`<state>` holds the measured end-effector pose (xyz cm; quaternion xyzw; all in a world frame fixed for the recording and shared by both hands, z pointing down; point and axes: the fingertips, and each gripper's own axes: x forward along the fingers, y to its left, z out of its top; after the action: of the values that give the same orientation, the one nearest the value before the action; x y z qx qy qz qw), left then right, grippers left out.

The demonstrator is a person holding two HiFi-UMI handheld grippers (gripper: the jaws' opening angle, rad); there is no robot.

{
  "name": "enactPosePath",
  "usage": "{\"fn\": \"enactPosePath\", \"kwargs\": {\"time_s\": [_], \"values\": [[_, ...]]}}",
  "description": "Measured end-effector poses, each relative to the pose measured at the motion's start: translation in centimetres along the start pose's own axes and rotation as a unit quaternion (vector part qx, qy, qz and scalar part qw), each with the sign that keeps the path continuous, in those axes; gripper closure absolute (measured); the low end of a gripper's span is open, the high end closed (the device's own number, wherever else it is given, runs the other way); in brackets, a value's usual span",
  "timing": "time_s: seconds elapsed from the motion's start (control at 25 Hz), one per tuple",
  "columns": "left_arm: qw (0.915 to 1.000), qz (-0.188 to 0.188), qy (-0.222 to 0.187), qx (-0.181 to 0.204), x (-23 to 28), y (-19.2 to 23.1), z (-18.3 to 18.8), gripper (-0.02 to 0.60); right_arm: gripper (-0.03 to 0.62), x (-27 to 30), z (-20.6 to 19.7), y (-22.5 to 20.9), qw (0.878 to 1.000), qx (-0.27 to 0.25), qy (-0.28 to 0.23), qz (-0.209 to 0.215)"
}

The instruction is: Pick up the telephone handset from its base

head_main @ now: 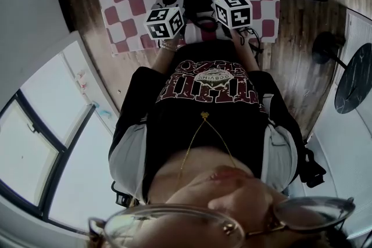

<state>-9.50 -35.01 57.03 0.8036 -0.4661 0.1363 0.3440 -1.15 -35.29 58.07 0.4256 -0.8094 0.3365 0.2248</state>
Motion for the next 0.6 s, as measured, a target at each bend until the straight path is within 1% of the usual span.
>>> {"fn": "enactPosePath", "kwargs": {"time_s": [0.28, 0.6], "values": [[0.9999, 0.010, 0.011, -0.006, 0.0, 0.9, -1.3, 0.572, 0.577, 1.1, -1.1, -0.1, 1.000, -0.001, 0.020, 0.008], [0.9996, 0.011, 0.020, -0.014, 0.0, 1.2, -2.6, 0.572, 0.577, 1.7, -2.3, -0.1, 0.999, -0.004, 0.037, 0.011]]}}
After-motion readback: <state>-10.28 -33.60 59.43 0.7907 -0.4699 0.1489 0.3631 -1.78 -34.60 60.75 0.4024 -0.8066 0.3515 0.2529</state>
